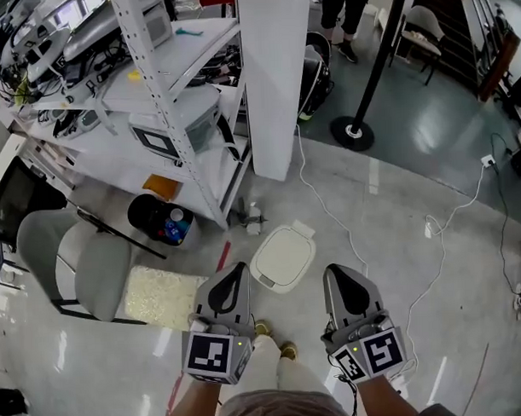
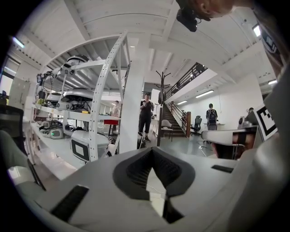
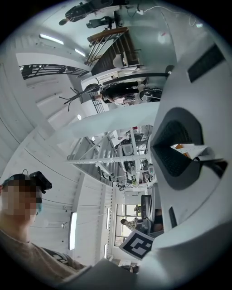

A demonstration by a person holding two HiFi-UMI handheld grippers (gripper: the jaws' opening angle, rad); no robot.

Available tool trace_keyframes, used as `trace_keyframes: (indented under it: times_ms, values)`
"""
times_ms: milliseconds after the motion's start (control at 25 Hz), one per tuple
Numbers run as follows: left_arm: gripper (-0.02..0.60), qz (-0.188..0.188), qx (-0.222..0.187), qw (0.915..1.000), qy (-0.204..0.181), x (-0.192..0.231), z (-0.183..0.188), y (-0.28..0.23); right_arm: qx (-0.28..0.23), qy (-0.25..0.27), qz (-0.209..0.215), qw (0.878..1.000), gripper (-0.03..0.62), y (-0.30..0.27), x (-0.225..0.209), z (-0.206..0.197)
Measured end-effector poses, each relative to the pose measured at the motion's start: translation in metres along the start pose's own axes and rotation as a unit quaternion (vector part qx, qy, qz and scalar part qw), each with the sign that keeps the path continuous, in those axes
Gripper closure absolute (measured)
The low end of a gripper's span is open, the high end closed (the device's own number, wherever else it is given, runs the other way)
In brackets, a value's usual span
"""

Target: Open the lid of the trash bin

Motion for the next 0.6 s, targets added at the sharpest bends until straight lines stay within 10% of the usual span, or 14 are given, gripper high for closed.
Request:
trace_keyframes:
  times_ms: [600]
  values:
    - [0.589, 0.031, 0.0, 0.9995, 0.005, 0.014, -0.067, -0.028, 0.016, -0.012, -0.016, 1.0, 0.563, -0.03, -0.024, -0.059]
Point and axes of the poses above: the fingertips, and each gripper's own axes: y backward along the fingers, x to its left, z out of its top, the point moved 9 cm from there along y, backward along the fingers, and after that the axes turned 6 degrees about -y, right-handed, at the moved point
